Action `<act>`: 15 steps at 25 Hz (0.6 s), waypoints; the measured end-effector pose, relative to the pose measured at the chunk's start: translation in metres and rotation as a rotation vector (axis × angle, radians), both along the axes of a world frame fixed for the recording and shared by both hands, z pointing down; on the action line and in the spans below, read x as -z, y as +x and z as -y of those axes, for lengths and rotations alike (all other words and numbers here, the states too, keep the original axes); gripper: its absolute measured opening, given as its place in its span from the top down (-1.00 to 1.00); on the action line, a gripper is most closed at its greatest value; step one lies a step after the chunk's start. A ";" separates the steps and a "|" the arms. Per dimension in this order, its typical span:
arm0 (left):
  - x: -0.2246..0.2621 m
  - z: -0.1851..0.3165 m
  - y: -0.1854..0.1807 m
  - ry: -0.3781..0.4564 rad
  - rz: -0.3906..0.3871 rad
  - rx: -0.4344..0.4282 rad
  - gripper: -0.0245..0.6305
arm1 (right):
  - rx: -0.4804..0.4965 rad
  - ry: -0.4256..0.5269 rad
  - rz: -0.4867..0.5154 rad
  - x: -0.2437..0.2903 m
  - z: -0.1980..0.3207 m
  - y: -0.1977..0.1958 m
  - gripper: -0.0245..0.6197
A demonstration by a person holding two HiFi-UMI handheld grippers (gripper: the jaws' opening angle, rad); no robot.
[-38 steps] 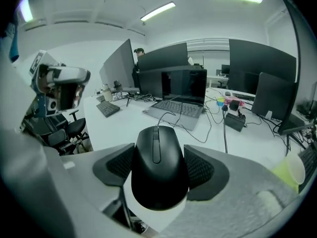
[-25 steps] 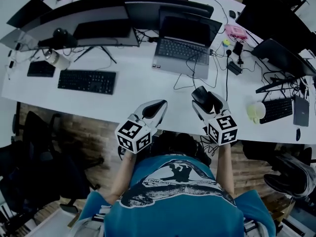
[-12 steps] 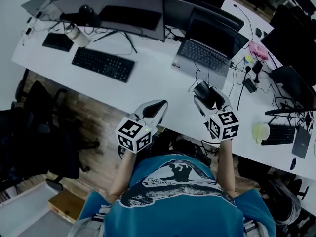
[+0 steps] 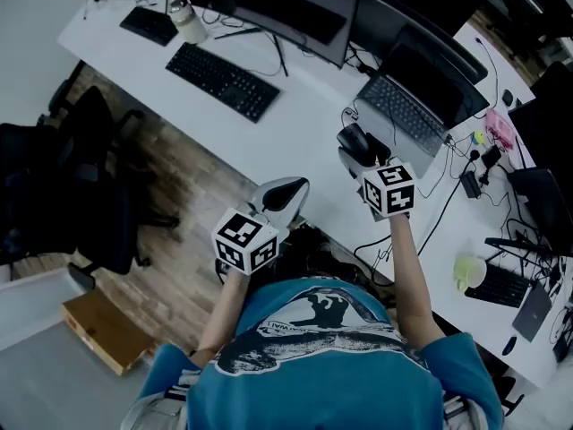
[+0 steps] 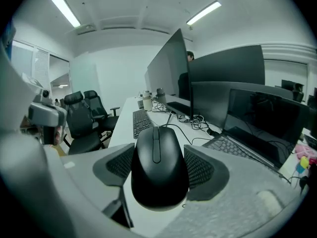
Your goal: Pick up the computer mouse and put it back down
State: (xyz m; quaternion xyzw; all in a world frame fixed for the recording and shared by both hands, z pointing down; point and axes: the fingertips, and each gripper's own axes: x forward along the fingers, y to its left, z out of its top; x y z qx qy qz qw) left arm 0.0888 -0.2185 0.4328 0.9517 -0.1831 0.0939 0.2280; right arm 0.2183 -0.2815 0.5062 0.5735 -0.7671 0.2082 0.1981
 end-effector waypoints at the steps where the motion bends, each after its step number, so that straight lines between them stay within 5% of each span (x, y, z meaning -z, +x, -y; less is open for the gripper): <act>1: 0.000 -0.001 -0.002 0.002 0.002 0.014 0.89 | 0.019 -0.015 -0.010 -0.010 0.006 -0.004 -0.03; 15: 0.000 0.002 -0.060 0.014 0.067 0.229 0.89 | 0.054 -0.248 -0.045 -0.138 0.036 -0.030 -0.03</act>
